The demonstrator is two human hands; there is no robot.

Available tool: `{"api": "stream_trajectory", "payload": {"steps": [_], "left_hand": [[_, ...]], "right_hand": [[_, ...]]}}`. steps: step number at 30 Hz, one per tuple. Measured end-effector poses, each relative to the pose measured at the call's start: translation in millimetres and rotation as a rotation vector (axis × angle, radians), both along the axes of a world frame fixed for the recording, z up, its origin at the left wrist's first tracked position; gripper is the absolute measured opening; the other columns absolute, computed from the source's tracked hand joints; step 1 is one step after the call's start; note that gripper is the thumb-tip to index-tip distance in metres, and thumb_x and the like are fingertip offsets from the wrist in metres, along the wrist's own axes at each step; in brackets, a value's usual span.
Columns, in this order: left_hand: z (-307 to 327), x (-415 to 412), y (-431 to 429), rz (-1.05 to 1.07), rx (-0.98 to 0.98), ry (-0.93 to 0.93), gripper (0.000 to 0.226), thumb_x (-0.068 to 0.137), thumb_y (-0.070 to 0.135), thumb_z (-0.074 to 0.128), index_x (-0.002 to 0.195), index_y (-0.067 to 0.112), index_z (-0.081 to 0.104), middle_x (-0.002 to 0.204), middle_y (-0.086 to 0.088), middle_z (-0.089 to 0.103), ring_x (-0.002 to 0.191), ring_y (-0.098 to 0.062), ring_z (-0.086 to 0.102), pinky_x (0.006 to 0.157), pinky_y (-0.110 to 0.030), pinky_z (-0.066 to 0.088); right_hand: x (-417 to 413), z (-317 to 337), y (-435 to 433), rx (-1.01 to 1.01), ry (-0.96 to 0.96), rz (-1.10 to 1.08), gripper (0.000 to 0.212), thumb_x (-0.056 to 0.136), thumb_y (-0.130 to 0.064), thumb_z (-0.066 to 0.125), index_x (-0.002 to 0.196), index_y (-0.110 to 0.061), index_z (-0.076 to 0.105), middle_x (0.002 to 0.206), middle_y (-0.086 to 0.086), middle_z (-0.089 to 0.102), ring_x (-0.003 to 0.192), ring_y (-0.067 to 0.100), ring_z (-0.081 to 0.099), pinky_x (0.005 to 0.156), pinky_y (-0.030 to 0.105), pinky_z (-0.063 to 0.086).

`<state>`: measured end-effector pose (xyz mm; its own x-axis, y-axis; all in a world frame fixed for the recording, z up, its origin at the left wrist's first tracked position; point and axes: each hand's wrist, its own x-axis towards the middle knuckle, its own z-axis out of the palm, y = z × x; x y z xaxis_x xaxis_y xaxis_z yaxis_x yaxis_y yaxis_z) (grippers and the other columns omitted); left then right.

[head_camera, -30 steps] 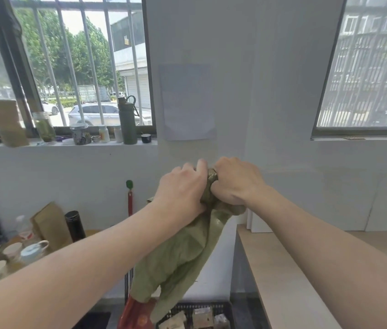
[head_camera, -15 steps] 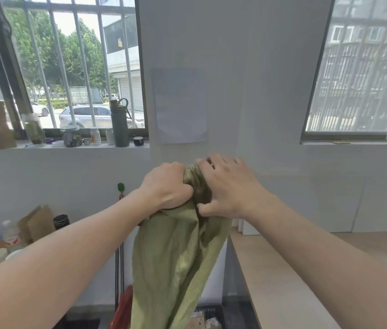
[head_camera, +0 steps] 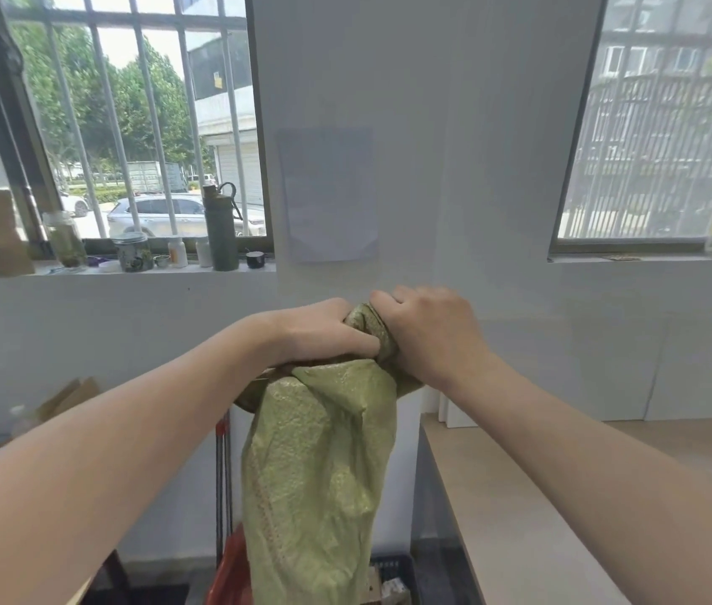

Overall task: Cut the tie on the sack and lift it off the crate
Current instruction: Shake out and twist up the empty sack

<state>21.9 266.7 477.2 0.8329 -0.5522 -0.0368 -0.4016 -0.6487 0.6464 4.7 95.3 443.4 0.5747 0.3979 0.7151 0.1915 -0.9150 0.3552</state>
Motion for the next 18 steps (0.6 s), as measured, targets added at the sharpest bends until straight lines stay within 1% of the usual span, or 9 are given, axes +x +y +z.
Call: {"api": "stream_trajectory", "payload": {"steps": [2,4,6,8,9,11,13,15,18], "left_hand": [[-1.5,-3.7,2.0,-0.004,0.068,-0.078,0.032,0.071,0.042,0.080,0.072,0.013,0.068,0.067,0.005,0.070,0.063,-0.015,0.066,0.065,-0.033,0.057],[-4.1,-7.3,4.2,0.003,0.156,-0.217,0.041,0.062,0.056,0.088,0.084,0.023,0.076,0.079,0.009,0.077,0.076,-0.012,0.073,0.075,-0.034,0.063],[-8.5,-11.5,4.7,0.036,0.306,-0.431,0.057,0.054,0.068,0.086,0.094,0.030,0.071,0.088,0.011,0.074,0.086,-0.014,0.070,0.078,-0.038,0.061],[-15.3,-15.2,4.6,0.150,0.429,-0.638,0.061,0.058,0.067,0.083,0.100,0.027,0.061,0.092,0.007,0.067,0.089,-0.022,0.066,0.077,-0.040,0.058],[-19.6,-17.4,4.5,0.208,0.447,-0.703,0.056,0.064,0.059,0.081,0.100,0.024,0.055,0.090,0.004,0.063,0.087,-0.026,0.065,0.075,-0.041,0.056],[-29.2,-22.3,2.7,0.292,0.445,-0.805,0.048,0.074,0.047,0.076,0.098,0.020,0.045,0.080,0.001,0.056,0.076,-0.029,0.062,0.063,-0.038,0.051],[-37.5,-24.3,1.7,0.326,0.429,-0.917,0.048,0.077,0.044,0.074,0.097,0.020,0.038,0.072,0.003,0.053,0.066,-0.026,0.058,0.053,-0.033,0.040],[-40.3,-24.1,3.9,0.327,0.424,-0.985,0.050,0.077,0.049,0.072,0.097,0.022,0.036,0.070,0.004,0.055,0.063,-0.026,0.058,0.050,-0.031,0.037],[-37.4,-22.6,8.3,0.309,0.421,-1.018,0.041,0.082,0.056,0.066,0.094,0.024,0.043,0.070,0.004,0.057,0.065,-0.026,0.059,0.055,-0.032,0.043]], "right_hand": [[-1.8,0.6,2.5,-0.008,0.080,-0.013,0.034,0.054,-0.017,0.079,0.071,-0.018,0.049,0.056,0.001,0.054,0.043,0.029,0.051,0.046,0.023,0.020],[-4.5,2.9,3.6,0.014,0.178,-0.067,0.027,0.069,-0.024,0.072,0.078,-0.022,0.047,0.065,-0.002,0.055,0.056,0.030,0.056,0.047,0.025,0.022],[-9.1,9.2,5.1,0.066,0.287,-0.114,0.016,0.078,-0.023,0.064,0.082,-0.025,0.049,0.069,-0.004,0.048,0.065,0.030,0.054,0.052,0.028,0.030],[-12.2,13.7,6.5,0.160,0.365,-0.146,0.011,0.077,-0.022,0.063,0.077,-0.023,0.052,0.070,-0.005,0.050,0.066,0.028,0.052,0.057,0.030,0.036],[-12.8,15.6,6.9,0.214,0.400,-0.161,0.010,0.076,-0.021,0.063,0.074,-0.021,0.053,0.069,-0.005,0.054,0.064,0.027,0.054,0.056,0.029,0.036],[-12.6,19.3,6.8,0.316,0.479,-0.185,0.007,0.073,-0.018,0.063,0.071,-0.019,0.057,0.068,-0.003,0.060,0.060,0.023,0.059,0.052,0.026,0.039],[-12.7,22.5,6.0,0.412,0.557,-0.183,0.004,0.072,-0.017,0.063,0.070,-0.018,0.060,0.067,-0.001,0.064,0.058,0.022,0.062,0.051,0.025,0.044],[-12.5,24.4,4.8,0.479,0.623,-0.167,0.005,0.071,-0.020,0.064,0.068,-0.017,0.061,0.064,-0.001,0.064,0.055,0.023,0.064,0.049,0.024,0.044],[-12.3,23.3,4.7,0.536,0.737,-0.135,0.011,0.067,-0.019,0.068,0.064,-0.015,0.057,0.059,0.000,0.062,0.054,0.026,0.064,0.048,0.025,0.044]]}}
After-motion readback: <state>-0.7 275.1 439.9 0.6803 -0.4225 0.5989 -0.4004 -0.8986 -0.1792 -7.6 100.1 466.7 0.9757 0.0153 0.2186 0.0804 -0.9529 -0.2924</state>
